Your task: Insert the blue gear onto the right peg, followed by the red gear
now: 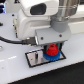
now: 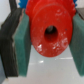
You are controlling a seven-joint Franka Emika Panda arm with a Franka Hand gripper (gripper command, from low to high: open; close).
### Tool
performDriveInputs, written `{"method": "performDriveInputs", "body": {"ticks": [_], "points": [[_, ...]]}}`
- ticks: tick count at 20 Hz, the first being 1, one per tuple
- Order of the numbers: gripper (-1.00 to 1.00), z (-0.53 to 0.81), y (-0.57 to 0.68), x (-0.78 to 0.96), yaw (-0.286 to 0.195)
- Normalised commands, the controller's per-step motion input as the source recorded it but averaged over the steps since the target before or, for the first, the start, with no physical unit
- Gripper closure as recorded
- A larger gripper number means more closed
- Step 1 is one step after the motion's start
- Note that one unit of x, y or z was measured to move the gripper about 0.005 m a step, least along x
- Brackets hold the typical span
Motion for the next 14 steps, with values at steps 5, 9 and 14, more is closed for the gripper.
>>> {"method": "performDriveInputs", "body": {"ticks": [5, 9, 14], "points": [[-1.0, -0.1, -0.02, 0.02, 0.0], [-1.0, 0.21, 0.02, 0.0, 0.0], [-1.0, 0.6, 0.04, -0.01, 0.0]]}}
